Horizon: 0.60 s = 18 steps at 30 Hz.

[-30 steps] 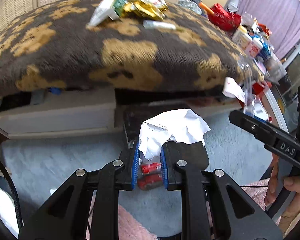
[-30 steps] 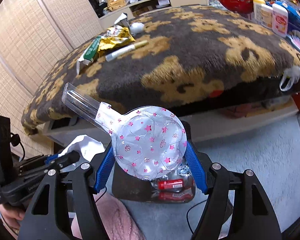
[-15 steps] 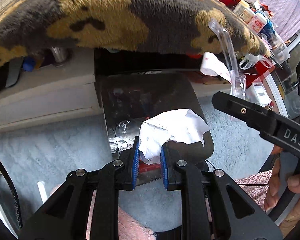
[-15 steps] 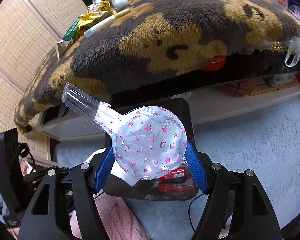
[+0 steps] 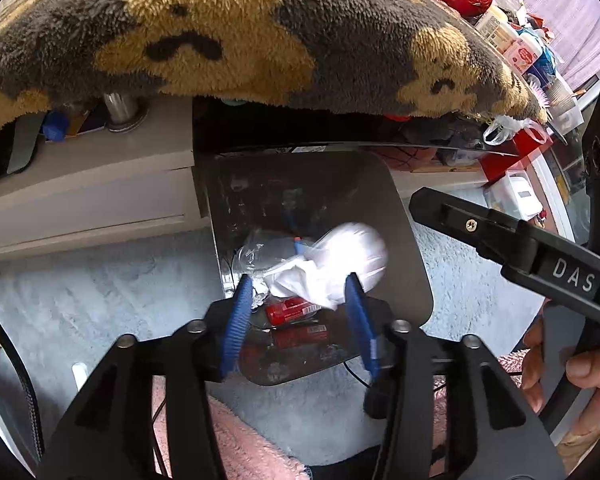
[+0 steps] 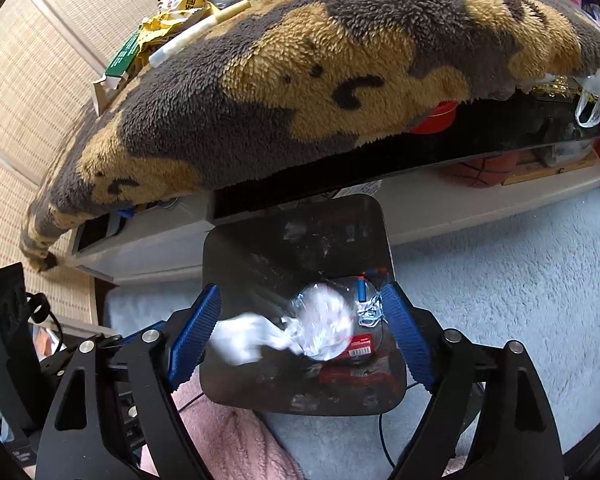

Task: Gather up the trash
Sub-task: 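Open both tools to drop the paper and cup into the bin, then raise both open tools back toward the trash on the table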

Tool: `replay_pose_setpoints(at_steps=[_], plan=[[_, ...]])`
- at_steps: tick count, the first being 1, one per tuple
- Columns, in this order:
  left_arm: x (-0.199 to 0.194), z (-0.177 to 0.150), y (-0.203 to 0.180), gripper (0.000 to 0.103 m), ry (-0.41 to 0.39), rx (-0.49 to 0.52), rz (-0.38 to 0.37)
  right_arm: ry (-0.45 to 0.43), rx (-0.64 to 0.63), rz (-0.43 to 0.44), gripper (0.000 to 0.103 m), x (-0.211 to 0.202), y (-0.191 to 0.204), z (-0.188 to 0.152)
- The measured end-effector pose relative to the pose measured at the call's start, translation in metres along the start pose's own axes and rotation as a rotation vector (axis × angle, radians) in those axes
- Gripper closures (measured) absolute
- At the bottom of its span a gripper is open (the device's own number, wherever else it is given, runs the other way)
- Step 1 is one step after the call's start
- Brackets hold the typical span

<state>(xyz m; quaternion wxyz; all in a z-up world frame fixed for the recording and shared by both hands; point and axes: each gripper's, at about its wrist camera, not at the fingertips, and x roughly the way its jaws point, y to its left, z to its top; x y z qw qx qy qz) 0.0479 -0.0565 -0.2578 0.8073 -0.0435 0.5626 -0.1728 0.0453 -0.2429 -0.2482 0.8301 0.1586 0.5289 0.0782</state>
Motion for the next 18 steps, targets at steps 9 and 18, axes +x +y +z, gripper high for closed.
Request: replay_pose_setpoints(at_steps=[9,18], plan=[[-0.034,-0.002,-0.001,0.020,-0.071,0.017,0.053,-0.061,0.020,-0.024,0.006,-0.020,-0.008,-0.001],[-0.085,0.011,0.025,0.015,-0.169,-0.037,0.086,-0.190,0.014,0.003,0.006,-0.064,0.000,0.013]])
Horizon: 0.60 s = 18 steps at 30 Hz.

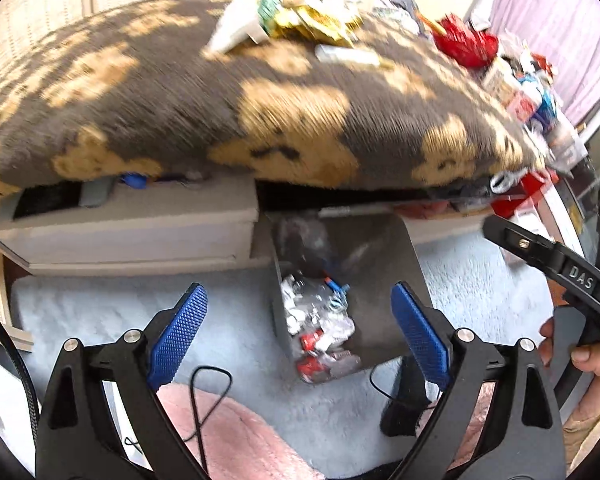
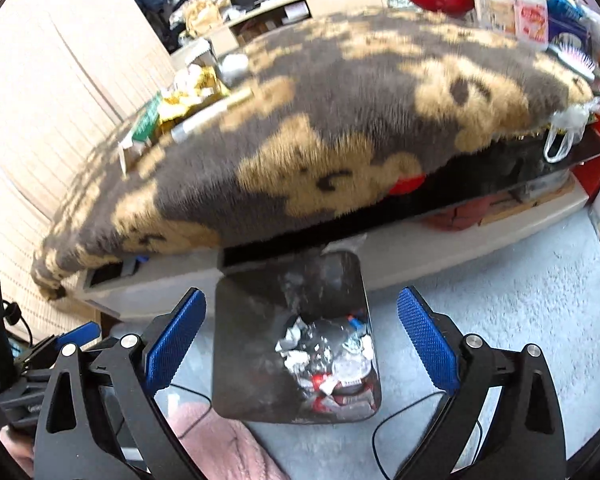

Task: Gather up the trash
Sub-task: 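Raise both open tools back toward the trash on the table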

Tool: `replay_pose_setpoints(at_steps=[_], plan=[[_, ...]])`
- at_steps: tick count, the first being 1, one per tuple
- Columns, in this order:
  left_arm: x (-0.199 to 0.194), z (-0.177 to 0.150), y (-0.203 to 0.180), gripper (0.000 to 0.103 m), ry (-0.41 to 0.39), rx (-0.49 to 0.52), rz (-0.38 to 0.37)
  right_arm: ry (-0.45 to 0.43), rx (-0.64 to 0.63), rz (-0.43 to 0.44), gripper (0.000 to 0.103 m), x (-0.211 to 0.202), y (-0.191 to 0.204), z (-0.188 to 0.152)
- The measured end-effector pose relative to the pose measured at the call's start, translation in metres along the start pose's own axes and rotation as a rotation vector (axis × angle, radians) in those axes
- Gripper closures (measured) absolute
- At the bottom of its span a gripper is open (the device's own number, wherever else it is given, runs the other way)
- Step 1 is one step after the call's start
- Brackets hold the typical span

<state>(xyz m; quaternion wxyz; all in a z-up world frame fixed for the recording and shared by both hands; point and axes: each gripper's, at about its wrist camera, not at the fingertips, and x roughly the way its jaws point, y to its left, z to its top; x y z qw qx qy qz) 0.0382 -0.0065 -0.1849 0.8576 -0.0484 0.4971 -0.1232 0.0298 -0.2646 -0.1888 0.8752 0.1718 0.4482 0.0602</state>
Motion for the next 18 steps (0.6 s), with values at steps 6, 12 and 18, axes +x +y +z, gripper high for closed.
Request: replay_pose_setpoints(at_steps=[6,12,18], plan=[[-0.016,0.028,0.020,0.015,-0.057,-0.020,0.032,-0.043,-0.047,0.019,0.006,-0.007,0.029,0.035],[-0.022,0.060,0.040,0.015,-0.091,-0.019,0.074,-0.048,-0.098,0.028,0.006,0.010,0.065,0.074],[-0.021,0.097,0.059,0.015,-0.128,-0.032,0.099,-0.031,-0.050,0.024,0.017,0.042,0.084,0.108]])
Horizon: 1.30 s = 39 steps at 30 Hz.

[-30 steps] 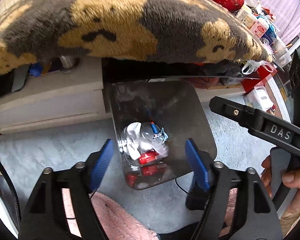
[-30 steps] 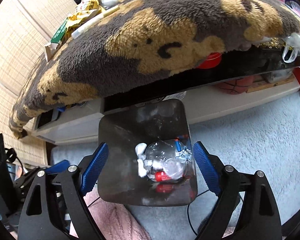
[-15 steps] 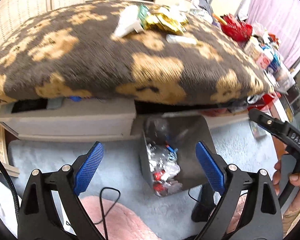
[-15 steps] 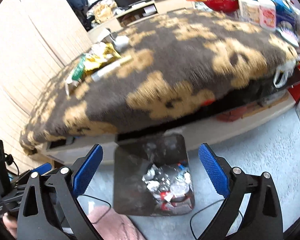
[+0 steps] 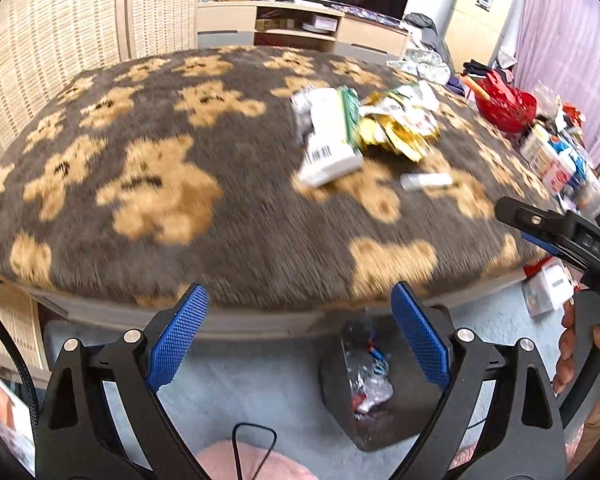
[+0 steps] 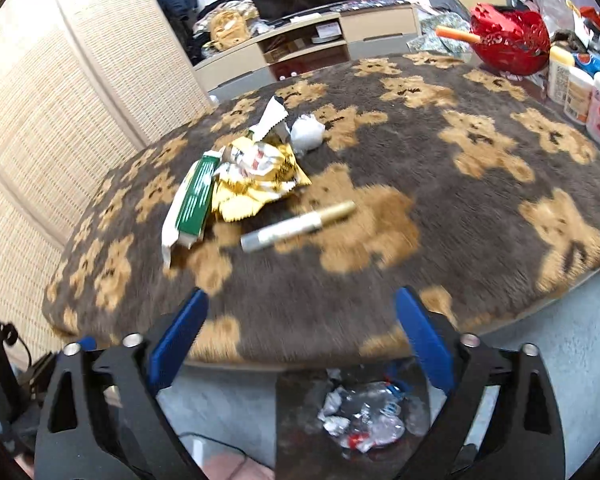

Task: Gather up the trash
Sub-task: 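Raise both open tools back toward the trash on the table, then grasp the white milk carton with the left tool while the right tool grasps the white marker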

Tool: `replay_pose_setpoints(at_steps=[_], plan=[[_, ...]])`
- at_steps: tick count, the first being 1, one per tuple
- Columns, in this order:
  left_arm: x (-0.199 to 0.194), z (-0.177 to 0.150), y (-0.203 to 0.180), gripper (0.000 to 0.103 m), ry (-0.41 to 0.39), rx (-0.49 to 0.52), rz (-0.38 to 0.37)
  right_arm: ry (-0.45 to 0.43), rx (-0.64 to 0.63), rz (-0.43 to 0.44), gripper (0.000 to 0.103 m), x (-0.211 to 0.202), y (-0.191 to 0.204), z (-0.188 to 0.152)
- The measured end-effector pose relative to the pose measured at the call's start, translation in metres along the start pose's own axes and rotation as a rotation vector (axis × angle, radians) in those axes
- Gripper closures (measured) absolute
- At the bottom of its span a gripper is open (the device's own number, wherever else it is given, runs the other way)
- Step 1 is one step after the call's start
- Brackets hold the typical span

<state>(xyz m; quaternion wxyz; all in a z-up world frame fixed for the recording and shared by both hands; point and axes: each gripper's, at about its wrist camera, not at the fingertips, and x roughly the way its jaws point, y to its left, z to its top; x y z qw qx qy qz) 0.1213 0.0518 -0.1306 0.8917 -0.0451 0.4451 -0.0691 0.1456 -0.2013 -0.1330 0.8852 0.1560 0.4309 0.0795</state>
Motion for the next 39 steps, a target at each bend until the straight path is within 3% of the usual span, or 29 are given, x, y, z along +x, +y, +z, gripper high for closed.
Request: replay_pose_setpoints(at_steps=[4,10,21,25,29,32,34,37,39], plan=[[0.005,0.017,0.009,0.015,-0.014,-0.008,0.000,0.019,0.009,-0.025,0.036,0.024,0.011,0.015],[0.019,0.039,0.012,0.015,-0.025,0.006,-0.009,0.046,0.039,-0.048,0.045,0.058,0.015,0.030],[0.044,0.058,0.000,0.015,-0.016,0.038,-0.030,0.049,-0.004,-0.095,0.043,0.090,0.024,0.042],[0.050,0.059,-0.001,0.015,-0.010,0.037,-0.029,0.048,-0.011,-0.074,0.031,0.098,0.027,0.049],[0.055,0.062,-0.001,0.015,-0.008,0.042,-0.023,0.047,-0.079,-0.110,0.033,0.103,0.036,0.048],[0.060,0.065,-0.003,0.015,-0.003,0.046,-0.024,0.043,-0.161,-0.169,0.056,0.099,0.036,0.043],[0.064,0.067,-0.005,0.016,-0.002,0.050,-0.030,0.044,-0.164,-0.162,0.073,0.093,0.027,0.042],[0.072,0.070,-0.013,0.018,0.000,0.065,-0.035,0.054,-0.152,-0.145,0.087,0.085,0.012,0.041],[0.077,0.072,-0.017,0.020,0.003,0.075,-0.039,0.056,-0.129,-0.119,0.088,0.080,0.001,0.040]])
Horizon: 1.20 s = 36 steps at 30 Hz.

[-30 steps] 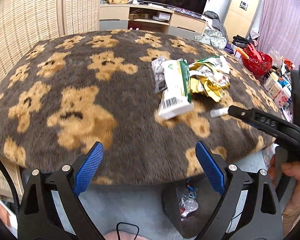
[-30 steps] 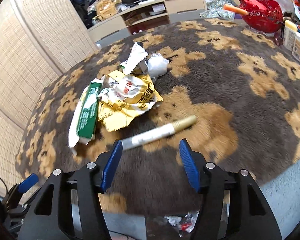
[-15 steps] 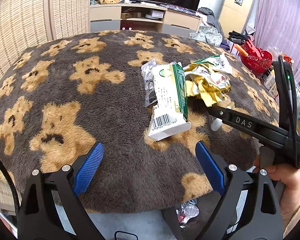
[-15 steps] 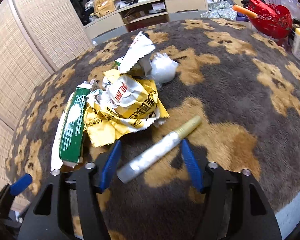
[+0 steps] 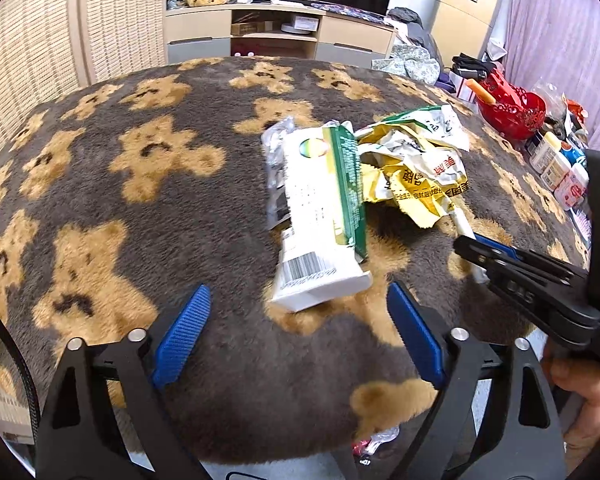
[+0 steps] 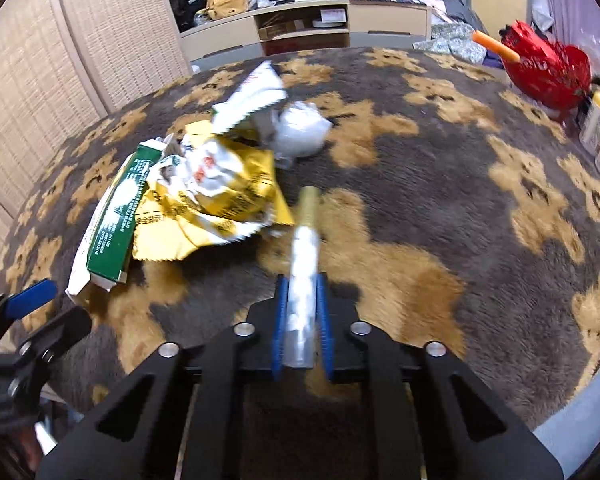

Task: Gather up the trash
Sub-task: 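Grasp the white milk carton with the left tool while the right tool grasps the white marker, then carry the carton and marker down over the metal bin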

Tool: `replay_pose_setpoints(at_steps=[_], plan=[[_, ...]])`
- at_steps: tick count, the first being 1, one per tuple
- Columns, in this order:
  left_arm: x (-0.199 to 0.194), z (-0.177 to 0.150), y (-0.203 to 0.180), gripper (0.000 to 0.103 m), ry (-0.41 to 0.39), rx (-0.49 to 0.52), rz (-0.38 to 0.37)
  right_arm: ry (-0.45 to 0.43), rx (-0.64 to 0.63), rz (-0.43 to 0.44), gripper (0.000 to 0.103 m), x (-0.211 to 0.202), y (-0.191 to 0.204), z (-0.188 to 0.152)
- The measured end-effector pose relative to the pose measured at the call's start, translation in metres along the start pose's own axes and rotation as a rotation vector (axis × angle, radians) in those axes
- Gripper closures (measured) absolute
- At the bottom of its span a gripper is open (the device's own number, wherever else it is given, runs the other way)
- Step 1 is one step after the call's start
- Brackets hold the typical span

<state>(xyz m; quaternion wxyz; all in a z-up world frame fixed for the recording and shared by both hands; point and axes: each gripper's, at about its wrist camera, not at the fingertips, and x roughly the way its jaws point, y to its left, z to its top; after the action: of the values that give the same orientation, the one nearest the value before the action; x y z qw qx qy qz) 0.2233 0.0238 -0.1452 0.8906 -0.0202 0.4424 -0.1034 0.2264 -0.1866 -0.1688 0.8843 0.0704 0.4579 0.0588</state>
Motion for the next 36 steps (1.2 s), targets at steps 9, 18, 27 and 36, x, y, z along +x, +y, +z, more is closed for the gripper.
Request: replay_pose_setpoints(at_steps=[9,18,27,36], plan=[[0.028,0.013,0.001,0.055,0.035,-0.004,-0.025,-0.031,0.012,0.068,0.089,-0.002,-0.008,-0.006],[0.014,0.001,-0.006,0.062,0.036,0.020,-0.045,-0.014,0.043,0.133,0.089,-0.010,-0.014,-0.016],[-0.017,-0.041,-0.014,0.063,0.056,0.013,-0.075,0.011,0.013,0.114,0.089,-0.038,-0.012,-0.050],[-0.053,-0.084,-0.029,0.063,0.046,-0.006,-0.111,0.022,0.023,0.096,0.089,-0.069,-0.025,-0.085]])
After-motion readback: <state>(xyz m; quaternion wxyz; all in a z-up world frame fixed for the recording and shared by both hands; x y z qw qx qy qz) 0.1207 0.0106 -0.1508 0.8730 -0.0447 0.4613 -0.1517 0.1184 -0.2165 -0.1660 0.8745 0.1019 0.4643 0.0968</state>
